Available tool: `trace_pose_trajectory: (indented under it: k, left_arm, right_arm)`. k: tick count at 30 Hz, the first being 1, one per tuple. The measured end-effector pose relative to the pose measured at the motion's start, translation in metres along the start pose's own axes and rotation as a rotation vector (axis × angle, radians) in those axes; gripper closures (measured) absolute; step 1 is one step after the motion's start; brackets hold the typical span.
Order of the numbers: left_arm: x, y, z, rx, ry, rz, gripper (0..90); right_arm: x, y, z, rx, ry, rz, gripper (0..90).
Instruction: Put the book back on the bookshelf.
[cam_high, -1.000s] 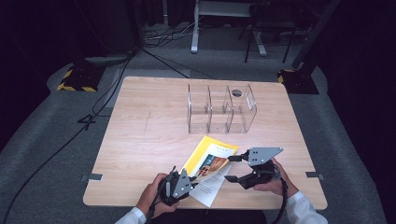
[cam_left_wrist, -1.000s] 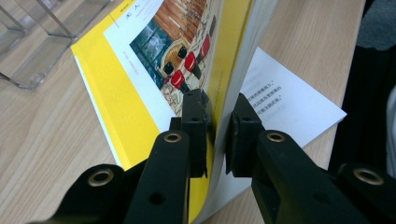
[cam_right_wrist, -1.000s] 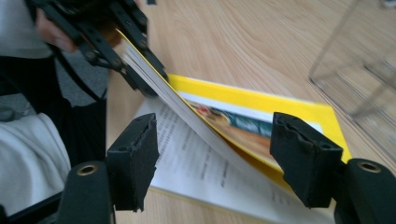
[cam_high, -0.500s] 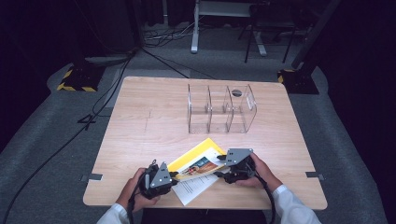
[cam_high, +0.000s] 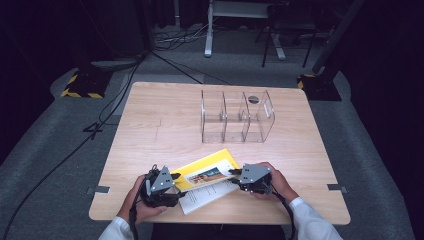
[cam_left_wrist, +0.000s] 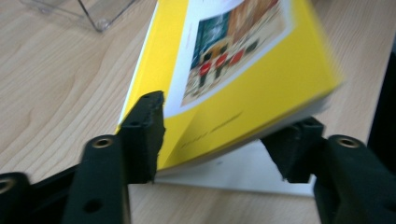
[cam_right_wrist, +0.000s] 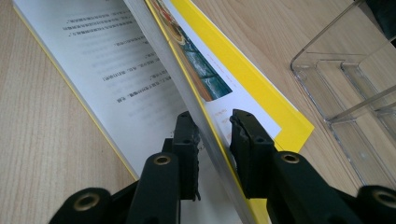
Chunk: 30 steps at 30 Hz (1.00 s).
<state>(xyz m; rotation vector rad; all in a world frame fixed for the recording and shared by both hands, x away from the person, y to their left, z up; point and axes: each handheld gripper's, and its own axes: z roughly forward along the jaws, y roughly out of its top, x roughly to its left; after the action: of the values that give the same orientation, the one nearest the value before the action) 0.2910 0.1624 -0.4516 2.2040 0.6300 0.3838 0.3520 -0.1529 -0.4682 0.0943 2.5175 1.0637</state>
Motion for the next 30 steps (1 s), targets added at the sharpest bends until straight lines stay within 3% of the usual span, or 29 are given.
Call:
trace_pose_trajectory:
  k: [2,4,5,8,12,15,17,19,22,25,27,30]
  left_arm:
    - [-0.013,0.009,0.003,0.005,0.02,0.021,34.3]
    - [-0.025,0.02,0.012,0.041,0.077,0.038,31.5]
    - [-0.027,0.023,0.016,0.049,0.085,0.037,27.9]
    - [-0.028,0.025,0.024,0.073,0.107,0.039,29.0]
    - [-0.024,0.021,0.027,0.093,0.137,0.027,39.9]
    - [-0.02,0.015,0.028,0.116,0.16,0.047,59.8]
    - [-0.019,0.011,0.025,0.116,0.156,0.091,68.3]
    - [-0.018,0.009,0.024,0.121,0.142,0.124,71.1]
    - [-0.014,0.004,0.022,0.125,0.124,0.128,72.8]
    - [-0.006,0.0,0.017,0.114,0.105,0.111,72.5]
    - [0.001,-0.003,0.013,0.098,0.096,0.087,72.2]
    - [0.013,-0.004,0.006,0.082,0.109,0.054,68.8]
  right_arm:
    - [0.001,0.003,0.001,0.009,-0.002,-0.016,73.1]
    - [0.003,0.006,0.002,0.021,0.0,-0.03,73.5]
    - [0.004,0.008,0.003,0.024,-0.003,-0.038,74.0]
    - [0.005,0.011,0.003,0.032,-0.003,-0.043,74.4]
    - [0.005,0.014,0.003,0.037,-0.002,-0.047,74.6]
    - [0.003,0.014,0.003,0.029,0.012,-0.026,73.8]
    - [0.002,0.013,0.004,0.022,0.019,-0.01,71.9]
    - [0.0,0.011,0.004,-0.002,0.03,0.017,67.5]
    - [-0.008,0.004,0.004,-0.018,0.044,0.076,60.5]
    - [-0.016,-0.007,0.005,-0.043,0.075,0.112,60.0]
    - [-0.017,-0.009,0.005,-0.06,0.082,0.11,65.8]
    - [-0.009,-0.002,0.001,-0.09,0.041,0.029,74.3]
